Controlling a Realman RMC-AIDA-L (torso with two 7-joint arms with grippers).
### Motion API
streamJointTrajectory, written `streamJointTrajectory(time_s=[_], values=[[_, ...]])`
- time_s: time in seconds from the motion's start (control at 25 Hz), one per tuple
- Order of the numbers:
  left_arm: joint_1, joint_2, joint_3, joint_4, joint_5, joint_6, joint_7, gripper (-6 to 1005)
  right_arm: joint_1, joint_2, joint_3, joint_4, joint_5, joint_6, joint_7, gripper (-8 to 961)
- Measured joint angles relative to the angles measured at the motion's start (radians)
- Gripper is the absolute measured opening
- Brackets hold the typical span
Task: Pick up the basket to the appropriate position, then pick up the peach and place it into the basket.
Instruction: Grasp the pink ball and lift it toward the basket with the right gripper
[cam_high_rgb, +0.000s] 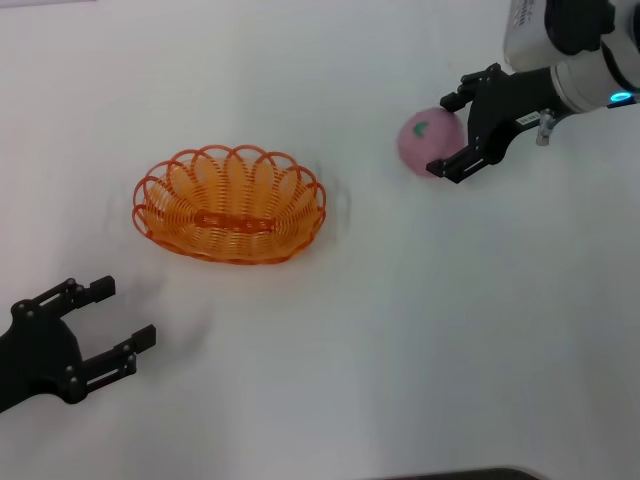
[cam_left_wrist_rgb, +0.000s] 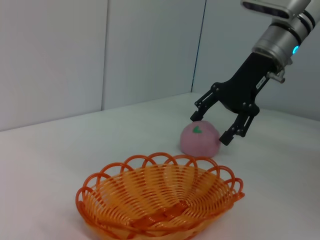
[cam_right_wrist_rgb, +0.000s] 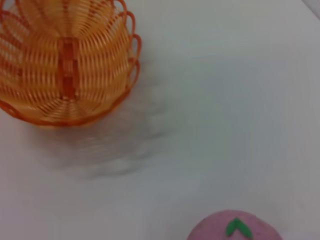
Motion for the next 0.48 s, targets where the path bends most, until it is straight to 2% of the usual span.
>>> streamJointTrajectory(time_s=[0.48], values=[[-0.002, -0.001, 0.004, -0.001, 0.003, -0.003, 0.000, 767, 0.007, 0.002, -0.027, 0.030, 0.000, 0.060, 0.009, 956]])
